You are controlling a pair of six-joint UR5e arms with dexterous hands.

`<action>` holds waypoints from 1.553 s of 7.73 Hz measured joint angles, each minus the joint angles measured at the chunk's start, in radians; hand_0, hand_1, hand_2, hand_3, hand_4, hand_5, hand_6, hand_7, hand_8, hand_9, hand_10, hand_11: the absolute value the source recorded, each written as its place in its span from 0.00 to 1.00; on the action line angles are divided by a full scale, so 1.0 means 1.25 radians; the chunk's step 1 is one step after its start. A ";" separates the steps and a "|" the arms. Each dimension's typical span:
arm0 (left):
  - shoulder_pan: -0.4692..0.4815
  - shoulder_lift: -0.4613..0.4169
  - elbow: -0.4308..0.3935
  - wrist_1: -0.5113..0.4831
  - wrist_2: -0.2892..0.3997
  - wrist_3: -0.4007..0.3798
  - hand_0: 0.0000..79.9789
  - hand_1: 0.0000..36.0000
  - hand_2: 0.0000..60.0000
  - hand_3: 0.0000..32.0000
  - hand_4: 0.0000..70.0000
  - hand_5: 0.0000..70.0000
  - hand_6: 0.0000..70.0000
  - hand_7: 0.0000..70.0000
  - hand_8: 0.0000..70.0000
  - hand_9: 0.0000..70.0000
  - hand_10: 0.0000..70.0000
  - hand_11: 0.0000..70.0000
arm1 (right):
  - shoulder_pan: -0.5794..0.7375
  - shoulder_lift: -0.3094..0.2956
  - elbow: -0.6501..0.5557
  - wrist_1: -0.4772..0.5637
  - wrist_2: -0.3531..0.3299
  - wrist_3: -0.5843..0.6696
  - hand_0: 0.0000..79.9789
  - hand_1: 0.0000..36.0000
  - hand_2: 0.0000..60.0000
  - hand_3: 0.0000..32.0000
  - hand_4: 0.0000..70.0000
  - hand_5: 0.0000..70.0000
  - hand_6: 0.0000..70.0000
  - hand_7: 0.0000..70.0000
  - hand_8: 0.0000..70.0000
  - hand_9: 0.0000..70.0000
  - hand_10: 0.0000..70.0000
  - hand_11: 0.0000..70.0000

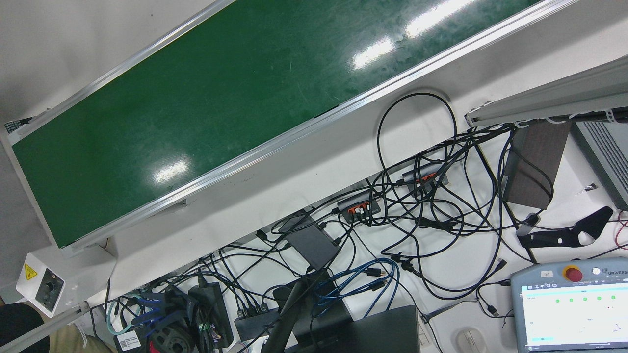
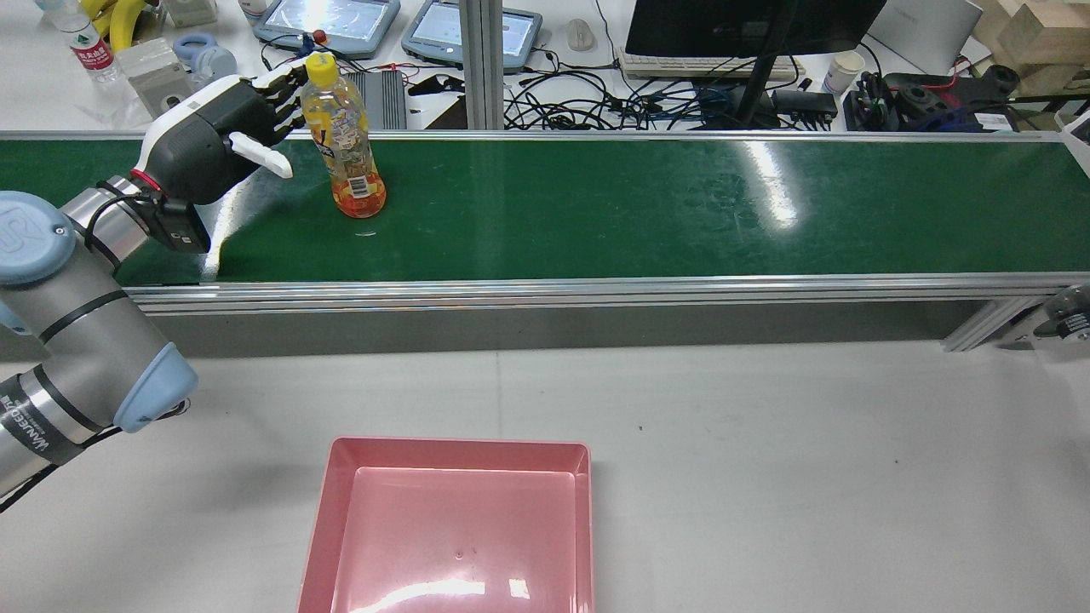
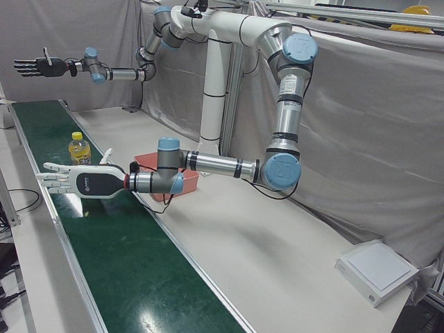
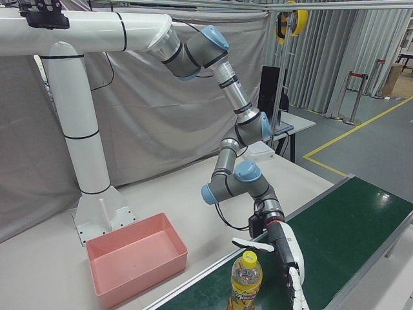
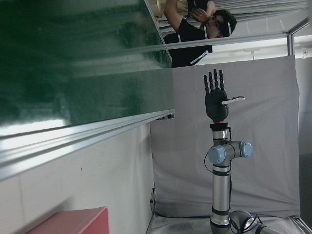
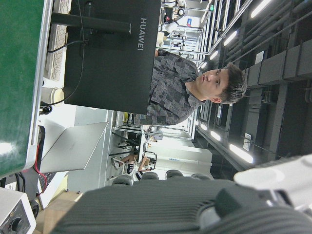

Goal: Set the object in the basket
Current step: 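Reach the left hand forward toward the orange bottle on the belt, then close the left hand fingers around the orange bottle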

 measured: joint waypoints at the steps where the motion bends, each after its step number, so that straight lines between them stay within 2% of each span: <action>1: 0.001 -0.016 0.022 -0.007 0.000 0.000 0.68 0.00 0.00 0.07 0.15 0.16 0.00 0.00 0.03 0.04 0.06 0.10 | 0.000 0.000 0.000 0.000 0.000 0.000 0.00 0.00 0.00 0.00 0.00 0.00 0.00 0.00 0.00 0.00 0.00 0.00; 3: 0.002 -0.031 0.032 -0.011 0.001 -0.001 0.68 0.00 0.00 0.03 0.17 0.18 0.01 0.00 0.05 0.07 0.07 0.12 | 0.000 0.000 0.000 0.000 0.000 0.000 0.00 0.00 0.00 0.00 0.00 0.00 0.00 0.00 0.00 0.00 0.00 0.00; 4: 0.003 -0.036 0.031 -0.010 0.002 -0.001 0.67 0.07 0.00 0.00 0.20 0.29 0.03 0.03 0.09 0.12 0.13 0.21 | 0.000 0.000 0.000 0.000 0.000 0.000 0.00 0.00 0.00 0.00 0.00 0.00 0.00 0.00 0.00 0.00 0.00 0.00; 5: 0.003 -0.040 0.030 -0.010 0.003 -0.001 0.73 0.28 0.00 0.00 0.46 0.64 0.13 0.15 0.22 0.31 0.37 0.55 | 0.000 0.000 0.000 0.000 0.000 0.000 0.00 0.00 0.00 0.00 0.00 0.00 0.00 0.00 0.00 0.00 0.00 0.00; 6: 0.003 -0.042 0.030 -0.012 0.003 -0.003 0.94 0.49 0.05 0.00 0.96 1.00 0.49 0.54 0.60 0.81 0.77 1.00 | 0.000 0.000 0.000 0.000 0.000 0.000 0.00 0.00 0.00 0.00 0.00 0.00 0.00 0.00 0.00 0.00 0.00 0.00; 7: 0.003 -0.043 0.030 -0.016 0.003 -0.004 0.96 0.63 0.63 0.00 0.97 1.00 1.00 1.00 1.00 1.00 1.00 1.00 | 0.000 0.000 0.000 0.000 0.000 0.000 0.00 0.00 0.00 0.00 0.00 0.00 0.00 0.00 0.00 0.00 0.00 0.00; 8: 0.004 -0.048 0.033 -0.013 0.004 -0.003 0.77 0.69 1.00 0.00 0.84 1.00 1.00 1.00 1.00 1.00 1.00 1.00 | 0.000 0.000 0.000 0.000 0.000 0.000 0.00 0.00 0.00 0.00 0.00 0.00 0.00 0.00 0.00 0.00 0.00 0.00; 10: 0.005 -0.060 0.032 0.013 0.006 -0.004 0.70 0.71 1.00 0.00 0.74 1.00 1.00 1.00 1.00 1.00 1.00 1.00 | 0.000 0.000 0.000 0.000 0.000 0.000 0.00 0.00 0.00 0.00 0.00 0.00 0.00 0.00 0.00 0.00 0.00 0.00; 12: 0.003 -0.063 0.019 0.022 0.008 -0.008 0.69 0.64 1.00 0.00 0.71 1.00 1.00 1.00 1.00 1.00 1.00 1.00 | 0.000 0.000 0.000 0.000 0.000 0.000 0.00 0.00 0.00 0.00 0.00 0.00 0.00 0.00 0.00 0.00 0.00 0.00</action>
